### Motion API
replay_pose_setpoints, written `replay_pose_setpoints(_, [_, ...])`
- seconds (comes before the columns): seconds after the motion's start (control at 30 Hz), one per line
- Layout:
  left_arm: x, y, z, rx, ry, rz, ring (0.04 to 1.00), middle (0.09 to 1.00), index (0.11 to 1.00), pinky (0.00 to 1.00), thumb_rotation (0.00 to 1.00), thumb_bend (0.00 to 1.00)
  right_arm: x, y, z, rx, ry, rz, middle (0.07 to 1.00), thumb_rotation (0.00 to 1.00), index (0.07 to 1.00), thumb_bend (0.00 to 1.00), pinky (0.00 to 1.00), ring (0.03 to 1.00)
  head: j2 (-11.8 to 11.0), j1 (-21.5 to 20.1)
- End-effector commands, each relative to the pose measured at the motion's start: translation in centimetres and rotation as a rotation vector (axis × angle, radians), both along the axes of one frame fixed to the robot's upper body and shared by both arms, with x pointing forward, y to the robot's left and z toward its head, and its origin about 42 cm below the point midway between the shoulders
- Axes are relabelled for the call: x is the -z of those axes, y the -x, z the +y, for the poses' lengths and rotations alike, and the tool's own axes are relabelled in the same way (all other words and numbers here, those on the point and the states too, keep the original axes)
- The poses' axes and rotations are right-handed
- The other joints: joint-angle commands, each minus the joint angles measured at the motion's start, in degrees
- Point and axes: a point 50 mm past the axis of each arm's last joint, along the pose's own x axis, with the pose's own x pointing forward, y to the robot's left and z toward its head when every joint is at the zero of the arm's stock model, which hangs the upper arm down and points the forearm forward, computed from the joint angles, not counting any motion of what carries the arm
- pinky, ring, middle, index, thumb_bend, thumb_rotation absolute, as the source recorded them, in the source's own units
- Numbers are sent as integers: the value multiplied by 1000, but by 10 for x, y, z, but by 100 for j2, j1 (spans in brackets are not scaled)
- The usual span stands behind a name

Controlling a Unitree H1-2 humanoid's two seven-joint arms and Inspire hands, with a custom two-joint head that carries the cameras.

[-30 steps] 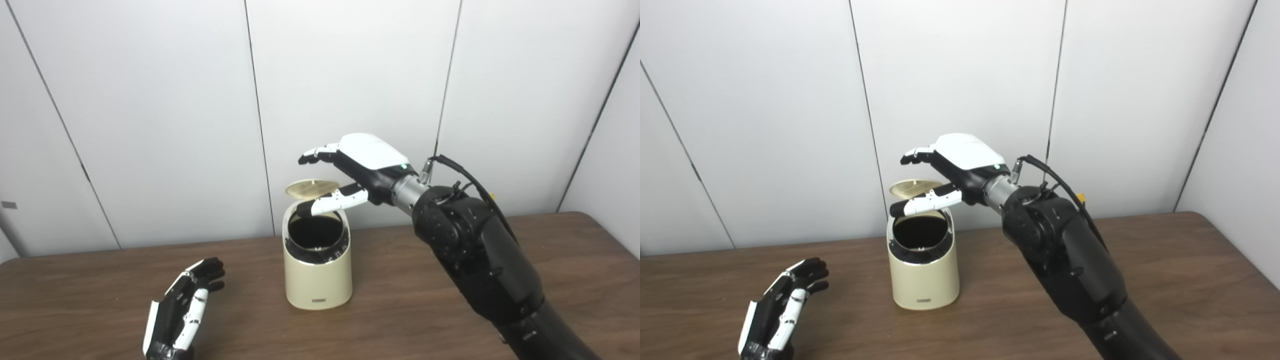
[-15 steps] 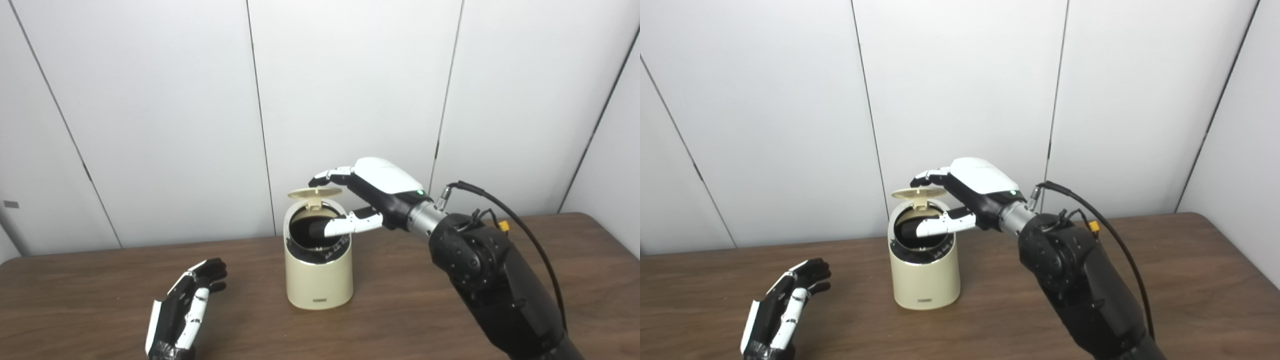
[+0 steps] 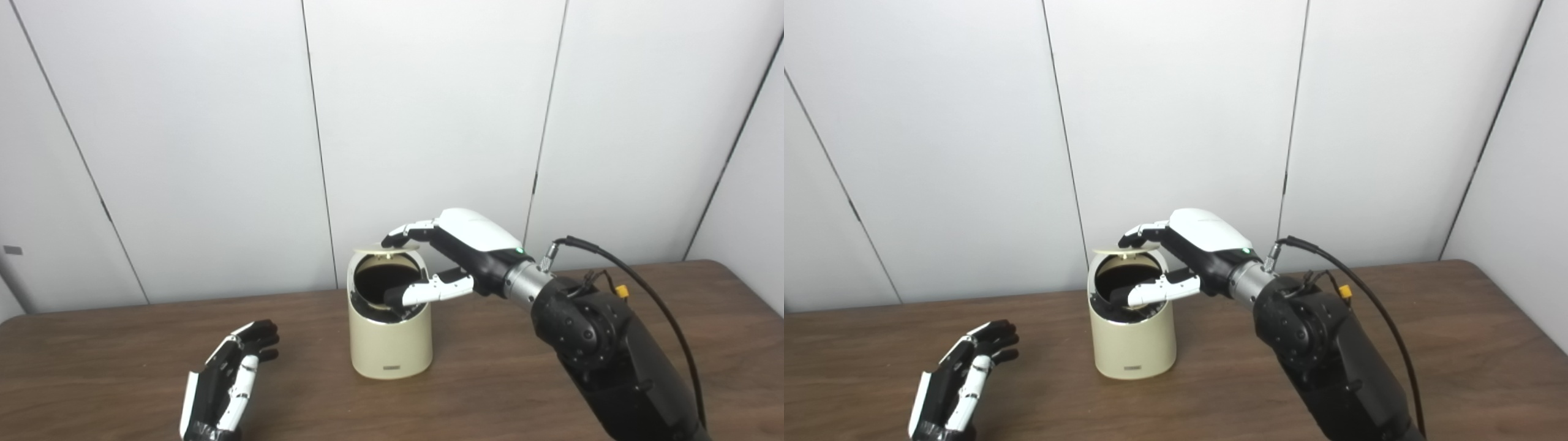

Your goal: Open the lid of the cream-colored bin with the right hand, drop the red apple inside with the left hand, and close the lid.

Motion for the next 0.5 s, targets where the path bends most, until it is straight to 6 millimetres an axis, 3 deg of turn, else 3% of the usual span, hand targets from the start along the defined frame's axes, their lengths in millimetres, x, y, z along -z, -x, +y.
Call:
replay_pose_setpoints(0.0, [4, 7, -8, 7, 14, 26, 735, 737, 723, 693, 570, 256, -20, 3, -6, -4, -15, -49, 808, 907, 788, 840, 939, 907, 13, 6])
replay_pose_setpoints(0.27, [-3, 9, -16, 10, 14, 36, 738, 736, 727, 699, 622, 268, -10, 6, -10, -18, 19, -33, 786, 886, 781, 815, 867, 863, 102, 90])
replay_pose_setpoints(0.47, [-7, 11, -20, 18, -3, 45, 749, 742, 733, 705, 650, 269, -5, 15, -6, -29, 39, -29, 782, 798, 784, 797, 886, 863, 175, 138])
